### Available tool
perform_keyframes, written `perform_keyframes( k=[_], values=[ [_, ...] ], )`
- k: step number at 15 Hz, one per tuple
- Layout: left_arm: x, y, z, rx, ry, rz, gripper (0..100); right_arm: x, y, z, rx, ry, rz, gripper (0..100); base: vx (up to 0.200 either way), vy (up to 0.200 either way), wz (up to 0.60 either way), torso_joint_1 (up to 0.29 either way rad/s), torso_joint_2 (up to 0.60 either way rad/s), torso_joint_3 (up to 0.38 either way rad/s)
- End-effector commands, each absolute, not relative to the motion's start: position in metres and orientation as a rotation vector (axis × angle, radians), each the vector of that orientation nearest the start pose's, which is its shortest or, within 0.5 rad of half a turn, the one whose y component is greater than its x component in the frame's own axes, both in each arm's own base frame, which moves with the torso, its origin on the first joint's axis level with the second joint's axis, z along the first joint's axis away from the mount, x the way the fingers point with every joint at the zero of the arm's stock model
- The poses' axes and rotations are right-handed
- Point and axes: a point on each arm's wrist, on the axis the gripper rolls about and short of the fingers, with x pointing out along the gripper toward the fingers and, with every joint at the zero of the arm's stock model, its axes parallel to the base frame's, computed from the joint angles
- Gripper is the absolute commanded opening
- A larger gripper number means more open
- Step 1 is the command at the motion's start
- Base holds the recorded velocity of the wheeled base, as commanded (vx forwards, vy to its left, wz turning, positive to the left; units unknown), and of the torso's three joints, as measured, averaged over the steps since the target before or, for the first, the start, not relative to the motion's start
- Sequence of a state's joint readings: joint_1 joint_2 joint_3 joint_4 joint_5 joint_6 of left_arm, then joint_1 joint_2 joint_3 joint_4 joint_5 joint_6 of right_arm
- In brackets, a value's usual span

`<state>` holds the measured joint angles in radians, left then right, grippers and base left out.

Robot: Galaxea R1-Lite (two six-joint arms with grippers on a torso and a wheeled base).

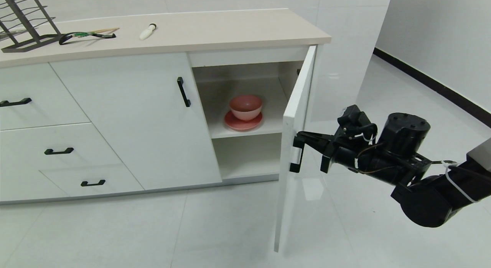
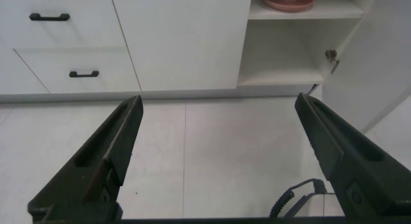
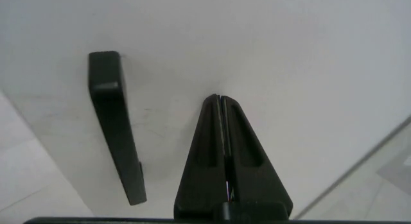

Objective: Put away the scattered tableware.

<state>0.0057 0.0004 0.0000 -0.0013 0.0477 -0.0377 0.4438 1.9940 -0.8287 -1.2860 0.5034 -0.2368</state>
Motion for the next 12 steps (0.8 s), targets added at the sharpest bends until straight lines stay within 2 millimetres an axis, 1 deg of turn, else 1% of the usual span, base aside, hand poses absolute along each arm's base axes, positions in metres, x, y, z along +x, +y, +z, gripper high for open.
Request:
perform_keyframes(
  k=[1,5,6,12],
  values=[
    [-0.023,0.001,0.076,-0.038,-0.003,0.054,100,0.327,0.177,0.151,-0.221,-0.247,0.948,0,0.0,0.0,0.0,0.0,0.0,0.0],
    [-0.023,0.001,0.076,-0.038,-0.003,0.054,100,0.34,0.189,0.152,-0.218,-0.283,0.957,0,0.0,0.0,0.0,0.0,0.0,0.0],
    [-0.023,0.001,0.076,-0.038,-0.003,0.054,100,0.346,0.194,0.149,-0.218,-0.288,0.959,0,0.0,0.0,0.0,0.0,0.0,0.0],
    [-0.023,0.001,0.076,-0.038,-0.003,0.054,100,0.36,0.219,0.14,-0.207,-0.32,0.992,0,0.0,0.0,0.0,0.0,0.0,0.0]
  ],
)
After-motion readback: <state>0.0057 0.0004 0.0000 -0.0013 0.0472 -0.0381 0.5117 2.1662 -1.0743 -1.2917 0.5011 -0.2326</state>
